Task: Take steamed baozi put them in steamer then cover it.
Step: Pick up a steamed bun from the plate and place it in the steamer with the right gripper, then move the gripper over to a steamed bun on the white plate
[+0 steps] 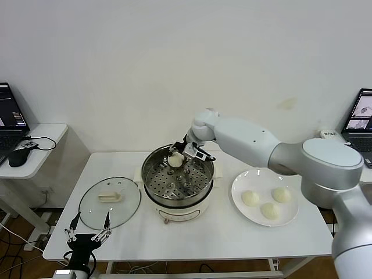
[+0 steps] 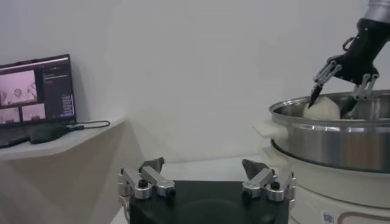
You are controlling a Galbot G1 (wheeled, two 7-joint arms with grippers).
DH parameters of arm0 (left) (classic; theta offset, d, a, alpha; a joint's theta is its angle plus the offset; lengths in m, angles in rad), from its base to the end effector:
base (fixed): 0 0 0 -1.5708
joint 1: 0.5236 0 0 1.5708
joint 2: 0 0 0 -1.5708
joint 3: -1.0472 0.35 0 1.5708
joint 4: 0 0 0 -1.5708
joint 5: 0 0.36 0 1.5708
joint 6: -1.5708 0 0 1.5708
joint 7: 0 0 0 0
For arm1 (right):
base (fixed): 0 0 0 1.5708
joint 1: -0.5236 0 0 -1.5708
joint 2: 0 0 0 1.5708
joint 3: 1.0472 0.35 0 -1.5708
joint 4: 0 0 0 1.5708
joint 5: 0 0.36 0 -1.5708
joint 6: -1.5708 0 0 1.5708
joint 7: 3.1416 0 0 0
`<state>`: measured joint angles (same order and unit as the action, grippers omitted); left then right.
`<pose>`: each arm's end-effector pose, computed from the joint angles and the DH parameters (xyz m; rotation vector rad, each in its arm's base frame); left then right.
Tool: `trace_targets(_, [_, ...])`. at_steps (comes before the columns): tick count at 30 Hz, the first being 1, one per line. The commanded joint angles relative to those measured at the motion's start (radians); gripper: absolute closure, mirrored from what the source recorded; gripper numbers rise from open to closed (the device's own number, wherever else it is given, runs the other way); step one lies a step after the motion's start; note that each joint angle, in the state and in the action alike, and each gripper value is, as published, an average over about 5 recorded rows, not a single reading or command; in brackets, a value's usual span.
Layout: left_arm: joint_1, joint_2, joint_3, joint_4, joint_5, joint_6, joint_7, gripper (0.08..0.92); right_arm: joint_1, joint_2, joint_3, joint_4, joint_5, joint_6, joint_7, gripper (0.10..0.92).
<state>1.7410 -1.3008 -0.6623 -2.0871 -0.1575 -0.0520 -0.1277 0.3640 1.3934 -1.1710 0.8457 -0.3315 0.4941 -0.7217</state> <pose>0.1396 0.0877 -0.3171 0.1464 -3.0313 -0.2267 0.6134 0.1593 -0.1324 -1.7832 0.7951 -2.2921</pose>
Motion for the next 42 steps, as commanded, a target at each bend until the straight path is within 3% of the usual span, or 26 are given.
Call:
trace_targets(1, [0.001, 0.0, 0.001, -0.005, 0.005, 0.001, -0.001, 0.177, -0.021, 0.033, 0.016, -0.062, -0.045, 0.043, 0.025, 0.364])
trace_targets(5, [0.005, -0.001, 0.003, -0.01, 0.007, 0.001, -0.001, 0.177, -0.011, 0.02, 0.02, -0.04, -0.028, 0.034, 0.022, 0.278])
trace_targets(9, [0.007, 0.001, 0.001, -0.019, 0.006, 0.004, -0.001, 0.177, 0.058, -0.04, -0.001, 0.05, 0.089, -0.053, -0.059, 0.212])
trace_targets(15, [0.005, 0.008, 0.0, -0.036, 0.003, 0.028, -0.003, 0.177, 0.225, -0.214, -0.029, 0.293, 0.31, -0.375, -0.229, 0.203])
trace_targets(24, [-0.013, 0.031, 0.007, -0.036, -0.004, 0.044, -0.004, 0.177, 0.334, -0.572, -0.061, 0.625, 0.478, -0.756, -0.256, 0.203])
trace_targets(33, [-0.027, 0.051, 0.02, -0.024, 0.0, 0.05, -0.003, 0.177, 0.23, -0.863, -0.057, 0.79, 0.49, -0.814, -0.238, 0.203])
trace_targets(42, [-0.026, 0.046, 0.029, -0.015, 0.016, 0.055, -0.003, 0.177, -0.027, -0.936, 0.056, 0.779, 0.436, -0.845, -0.197, 0.203])
